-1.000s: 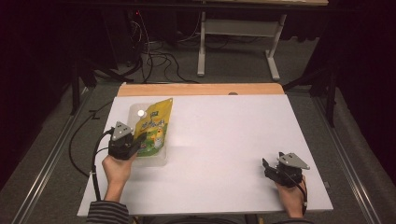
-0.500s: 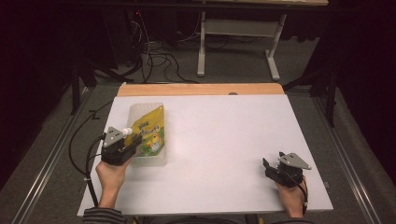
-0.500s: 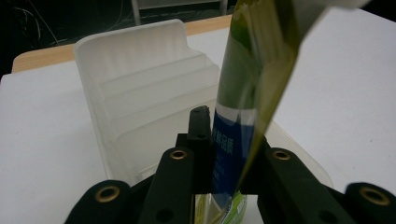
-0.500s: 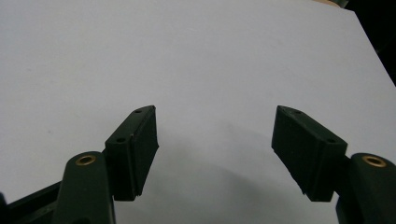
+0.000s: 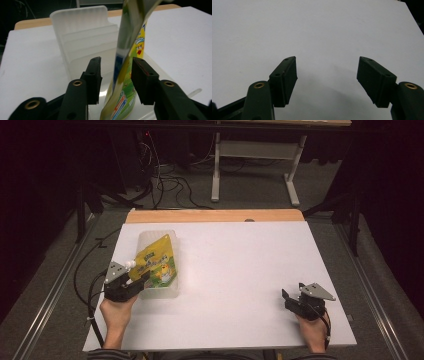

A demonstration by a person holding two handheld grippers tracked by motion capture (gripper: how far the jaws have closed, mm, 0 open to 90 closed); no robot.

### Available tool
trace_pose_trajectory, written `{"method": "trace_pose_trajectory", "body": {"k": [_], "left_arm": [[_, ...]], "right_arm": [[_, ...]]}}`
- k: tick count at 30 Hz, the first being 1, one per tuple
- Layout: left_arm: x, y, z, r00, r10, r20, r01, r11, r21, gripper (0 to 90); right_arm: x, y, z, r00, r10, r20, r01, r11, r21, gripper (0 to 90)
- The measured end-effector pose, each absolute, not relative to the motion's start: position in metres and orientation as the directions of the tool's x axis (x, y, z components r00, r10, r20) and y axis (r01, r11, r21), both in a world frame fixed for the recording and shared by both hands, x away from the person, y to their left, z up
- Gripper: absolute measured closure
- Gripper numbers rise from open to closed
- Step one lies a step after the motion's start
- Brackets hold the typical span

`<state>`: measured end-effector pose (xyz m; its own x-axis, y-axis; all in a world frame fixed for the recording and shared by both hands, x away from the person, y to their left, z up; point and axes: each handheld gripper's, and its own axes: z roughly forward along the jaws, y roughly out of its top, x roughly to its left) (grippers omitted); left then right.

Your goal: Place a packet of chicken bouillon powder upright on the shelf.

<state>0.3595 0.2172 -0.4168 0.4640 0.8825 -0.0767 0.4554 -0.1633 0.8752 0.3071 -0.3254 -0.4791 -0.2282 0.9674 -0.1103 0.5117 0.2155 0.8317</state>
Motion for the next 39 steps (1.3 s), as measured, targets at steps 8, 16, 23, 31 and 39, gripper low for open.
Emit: {"method": "trace_pose_trajectory", "body": {"k": [8, 16, 23, 31, 39], "left_arm": [[0.350, 0.224, -0.419, 0.445, 0.890, -0.098, 0.444, -0.125, 0.887, 47.5], [0.339, 0.225, -0.416, 0.447, 0.888, -0.107, 0.431, -0.109, 0.896, 41.8], [0.329, 0.230, -0.408, 0.450, 0.885, -0.117, 0.416, -0.092, 0.904, 38.3], [0.313, 0.233, -0.406, 0.448, 0.885, -0.123, 0.401, -0.076, 0.913, 36.5], [0.304, 0.232, -0.407, 0.435, 0.889, -0.141, 0.404, -0.053, 0.913, 36.2]], "right_arm": [[0.306, -0.328, -0.478, -0.232, 0.969, -0.084, 0.502, 0.194, 0.843, 33.3], [0.306, -0.332, -0.478, -0.256, 0.966, -0.042, 0.510, 0.172, 0.843, 34.2], [0.307, -0.331, -0.478, -0.271, 0.962, -0.029, 0.516, 0.170, 0.840, 34.0], [0.307, -0.335, -0.478, -0.310, 0.951, 0.016, 0.514, 0.153, 0.844, 33.8], [0.309, -0.334, -0.478, -0.315, 0.949, 0.011, 0.525, 0.164, 0.835, 33.6]]}}
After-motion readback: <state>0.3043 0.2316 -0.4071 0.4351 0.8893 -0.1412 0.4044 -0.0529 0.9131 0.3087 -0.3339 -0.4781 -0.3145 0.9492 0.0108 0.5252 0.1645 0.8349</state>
